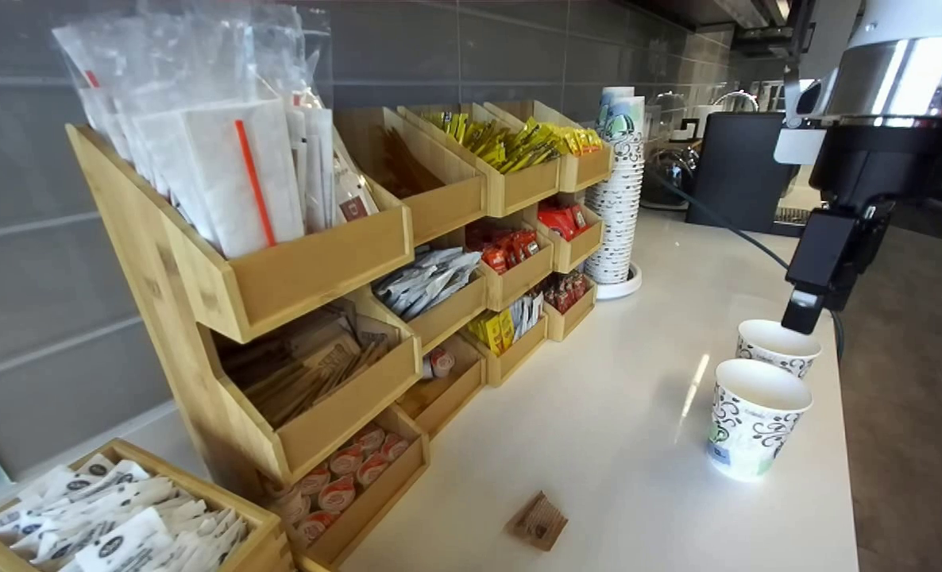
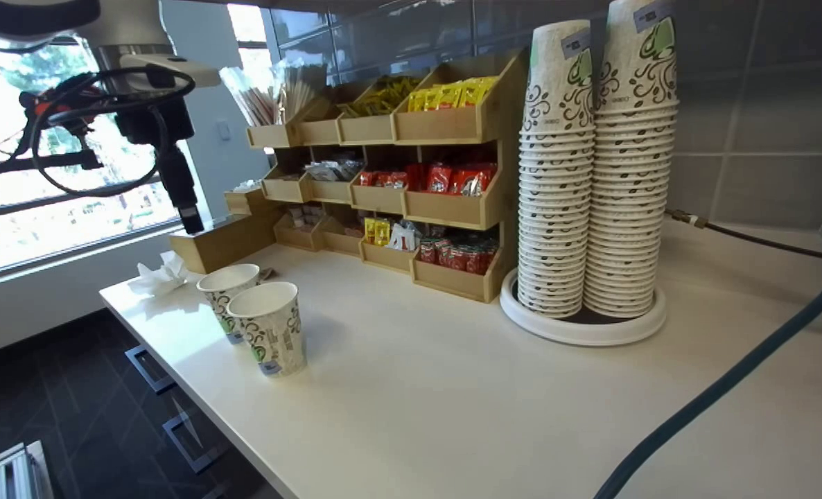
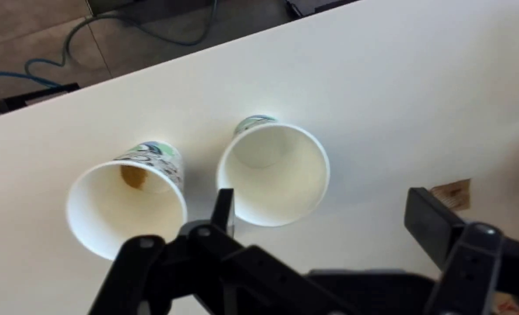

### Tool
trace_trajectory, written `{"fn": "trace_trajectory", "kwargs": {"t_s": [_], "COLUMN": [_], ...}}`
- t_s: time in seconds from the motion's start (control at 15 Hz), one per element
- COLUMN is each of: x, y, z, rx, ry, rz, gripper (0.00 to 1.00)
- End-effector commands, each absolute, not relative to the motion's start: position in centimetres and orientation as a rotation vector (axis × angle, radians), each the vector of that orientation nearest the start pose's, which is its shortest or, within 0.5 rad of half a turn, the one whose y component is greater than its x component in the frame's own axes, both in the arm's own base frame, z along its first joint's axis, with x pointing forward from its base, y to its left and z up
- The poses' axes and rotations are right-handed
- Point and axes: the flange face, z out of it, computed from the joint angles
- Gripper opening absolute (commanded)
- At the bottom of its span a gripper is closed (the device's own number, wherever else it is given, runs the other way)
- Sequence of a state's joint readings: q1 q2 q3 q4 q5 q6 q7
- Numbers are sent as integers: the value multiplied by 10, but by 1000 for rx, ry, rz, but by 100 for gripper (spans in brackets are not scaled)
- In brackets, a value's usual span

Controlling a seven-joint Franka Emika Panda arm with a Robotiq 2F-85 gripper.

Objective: Pick up the paper cup on the right and pour its contents into the paper cup on the left

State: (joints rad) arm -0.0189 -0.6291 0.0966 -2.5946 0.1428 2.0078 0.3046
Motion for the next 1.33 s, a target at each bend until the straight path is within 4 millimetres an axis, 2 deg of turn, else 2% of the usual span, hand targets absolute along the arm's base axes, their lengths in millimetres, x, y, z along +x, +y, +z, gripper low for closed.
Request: {"fn": "trace_trajectory", "kwargs": {"t_s": [0.0, 0.2, 0.47, 0.93, 1.0, 1.07, 1.27], "x": [342, 331, 320, 316, 319, 315, 318], "y": [-20, -70, -115, -156, -159, -152, -159], "z": [475, 476, 458, 408, 406, 416, 405], "rx": [-2977, -2900, -2737, -2464, -2434, -2514, -2474], "ry": [764, 1009, 1287, 1609, 1622, 1560, 1592], "rz": [-68, -36, 75, 191, 184, 187, 200], "gripper": [100, 100, 100, 100, 100, 100, 100]}}
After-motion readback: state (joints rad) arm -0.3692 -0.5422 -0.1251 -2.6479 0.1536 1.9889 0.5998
